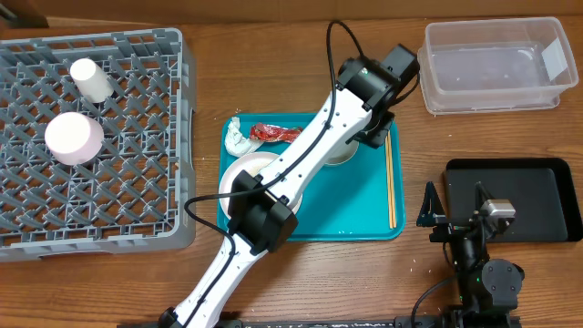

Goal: Sort waste into correct bins and load items into the dishwasher
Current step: 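Reach the left gripper to the white saucer and grasp its rim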

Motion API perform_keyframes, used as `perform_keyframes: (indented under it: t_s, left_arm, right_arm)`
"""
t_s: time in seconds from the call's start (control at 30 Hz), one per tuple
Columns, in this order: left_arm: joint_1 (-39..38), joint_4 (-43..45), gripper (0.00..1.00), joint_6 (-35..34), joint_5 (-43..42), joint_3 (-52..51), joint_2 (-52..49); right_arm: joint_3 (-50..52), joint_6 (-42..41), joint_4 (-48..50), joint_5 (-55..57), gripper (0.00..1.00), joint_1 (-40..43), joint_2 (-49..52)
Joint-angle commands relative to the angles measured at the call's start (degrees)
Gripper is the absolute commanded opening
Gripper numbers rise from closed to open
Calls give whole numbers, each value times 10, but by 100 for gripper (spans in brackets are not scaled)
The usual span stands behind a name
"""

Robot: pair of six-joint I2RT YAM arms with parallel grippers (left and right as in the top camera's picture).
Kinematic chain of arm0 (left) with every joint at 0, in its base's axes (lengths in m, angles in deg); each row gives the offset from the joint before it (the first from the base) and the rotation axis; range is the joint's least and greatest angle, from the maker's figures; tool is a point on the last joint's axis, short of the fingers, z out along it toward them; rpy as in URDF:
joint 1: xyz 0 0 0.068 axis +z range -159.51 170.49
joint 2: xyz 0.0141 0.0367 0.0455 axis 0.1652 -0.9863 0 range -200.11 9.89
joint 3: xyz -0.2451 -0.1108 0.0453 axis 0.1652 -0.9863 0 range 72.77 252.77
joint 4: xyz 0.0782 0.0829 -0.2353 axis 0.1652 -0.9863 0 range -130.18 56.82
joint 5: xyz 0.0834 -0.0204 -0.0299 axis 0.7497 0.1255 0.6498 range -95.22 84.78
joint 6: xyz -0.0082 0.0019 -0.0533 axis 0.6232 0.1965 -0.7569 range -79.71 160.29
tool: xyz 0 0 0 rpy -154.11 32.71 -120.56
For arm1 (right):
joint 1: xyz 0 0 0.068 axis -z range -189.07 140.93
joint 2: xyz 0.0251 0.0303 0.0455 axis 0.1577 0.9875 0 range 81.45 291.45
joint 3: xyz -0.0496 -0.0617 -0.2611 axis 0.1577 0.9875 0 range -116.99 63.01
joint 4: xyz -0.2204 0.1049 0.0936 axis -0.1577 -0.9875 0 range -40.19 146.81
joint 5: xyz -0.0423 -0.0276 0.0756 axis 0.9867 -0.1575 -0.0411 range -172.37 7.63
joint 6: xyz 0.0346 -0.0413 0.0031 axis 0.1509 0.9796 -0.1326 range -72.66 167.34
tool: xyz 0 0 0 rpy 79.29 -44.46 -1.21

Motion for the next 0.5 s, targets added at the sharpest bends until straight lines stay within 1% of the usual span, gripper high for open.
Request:
perform_keyframes:
  t_s: [0.0, 0.07, 0.2, 0.3, 0.33, 0.4, 0.47]
  left_arm:
    - [1, 19, 48, -31, 21, -43, -2]
    - [1, 30, 47, -31, 11, -66, -2]
    - [1, 62, 48, -31, -45, -120, -2]
    - [0, 79, 47, -31, -53, -147, -2]
    - [1, 84, 46, -31, -53, -156, -2]
    - [0, 85, 35, -31, -56, -160, -2]
    - [0, 85, 30, -31, -62, -160, -1]
  right_arm:
    - [6, 2, 3, 7, 100, 0, -5]
    - [6, 2, 3, 7, 100, 0, -5]
    - [6, 2, 3, 7, 100, 0, -5]
    - [6, 2, 3, 7, 99, 0, -5]
    - [6, 2, 3, 7, 100, 0, -5]
    - [6, 2, 3, 7, 100, 0, -5]
    - [6, 2, 3, 7, 100, 0, -5]
